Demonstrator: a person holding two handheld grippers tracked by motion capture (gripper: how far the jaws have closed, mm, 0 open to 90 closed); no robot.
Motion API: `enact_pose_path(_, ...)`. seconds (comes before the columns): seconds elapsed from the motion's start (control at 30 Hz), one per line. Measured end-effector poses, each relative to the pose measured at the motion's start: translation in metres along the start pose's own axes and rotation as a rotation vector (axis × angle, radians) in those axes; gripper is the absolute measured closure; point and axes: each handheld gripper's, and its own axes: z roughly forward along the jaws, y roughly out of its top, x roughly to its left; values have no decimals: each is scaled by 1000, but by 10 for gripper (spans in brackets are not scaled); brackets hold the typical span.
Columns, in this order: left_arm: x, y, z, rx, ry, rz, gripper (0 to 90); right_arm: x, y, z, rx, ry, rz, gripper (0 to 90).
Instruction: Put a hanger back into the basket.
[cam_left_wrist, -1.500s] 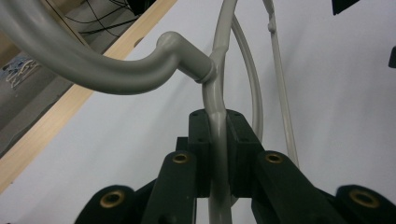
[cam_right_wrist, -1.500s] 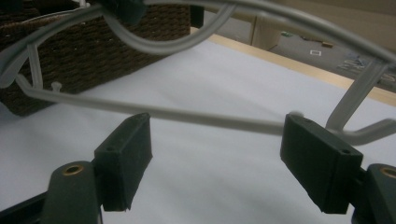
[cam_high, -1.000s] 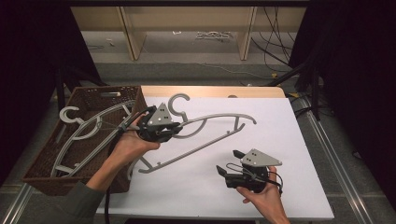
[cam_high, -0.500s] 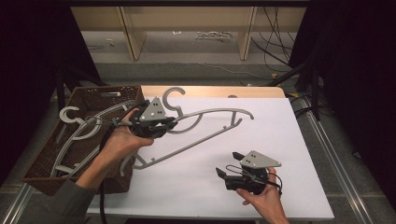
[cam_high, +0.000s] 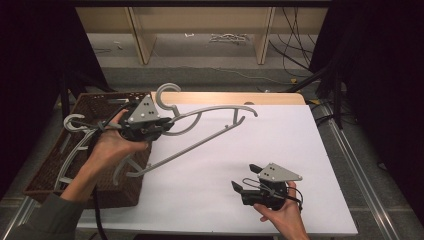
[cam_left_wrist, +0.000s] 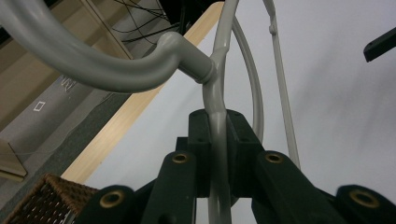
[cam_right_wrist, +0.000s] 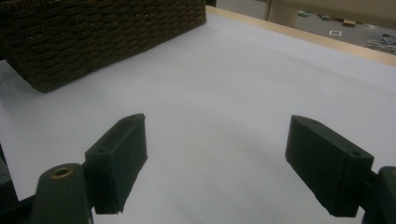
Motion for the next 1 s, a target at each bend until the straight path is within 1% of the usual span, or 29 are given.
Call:
enact_pose_path(0.13, 9, -5, -8, 20, 30, -4, 820, 1, -1, 0, 1, 7, -3, 218)
enact_pose_path(0.17, 11, -7, -11, 25, 37, 2, 819, 1, -1, 0, -4, 6, -3, 217)
enact_pose_path(0.33, 22, -11, -23, 40, 73, 0, 820, 1, -1, 0, 6, 6, -3, 218)
enact_pose_path(0.37, 24, -12, -25, 45, 77, 1, 820, 1, -2, 1, 1, 9, -3, 217)
enact_pose_path(0.4, 26, -13, -27, 46, 82, -6, 819, 1, -1, 0, 12, 5, -4, 218)
enact_pose_path(0.43, 28, -14, -29, 45, 85, 4, 820, 1, -1, 0, 11, 7, -2, 218)
enact_pose_path(0.47, 30, -15, -31, 46, 90, 0, 820, 2, -1, 0, 18, 13, 5, 218)
enact_pose_path(0.5, 31, -17, -33, 48, 96, -6, 819, 1, -2, 0, 12, 7, -3, 218)
enact_pose_path(0.53, 33, -19, -34, 53, 100, -12, 820, 1, -2, 2, 1, 11, -2, 218)
enact_pose_path(0.6, 37, -22, -36, 58, 108, -23, 820, 1, -2, 2, 3, 17, 9, 217)
enact_pose_path(0.63, 38, -24, -37, 62, 111, -19, 820, 1, -2, 2, 6, 20, 10, 218)
enact_pose_path(0.7, 42, -28, -39, 66, 114, -28, 819, 0, -2, 2, 4, 22, 14, 218)
enact_pose_path(0.73, 44, -30, -40, 68, 117, -32, 819, -1, -2, 3, -16, 22, 9, 217)
enact_pose_path(0.77, 45, -31, -40, 71, 122, -41, 820, -1, -1, 3, -7, 19, 12, 217)
enact_pose_path(0.8, 47, -33, -41, 75, 129, -37, 819, -1, -1, 3, -6, 24, 14, 217)
enact_pose_path(0.83, 48, -35, -41, 80, 134, -41, 819, -1, -1, 4, -5, 28, 14, 217)
enact_pose_path(0.93, 50, -41, -43, 88, 151, -53, 819, -1, 0, 7, -9, 31, -8, 217)
enact_pose_path(1.0, 51, -44, -44, 89, 157, -57, 819, -1, 1, 9, 1, 40, -12, 217)
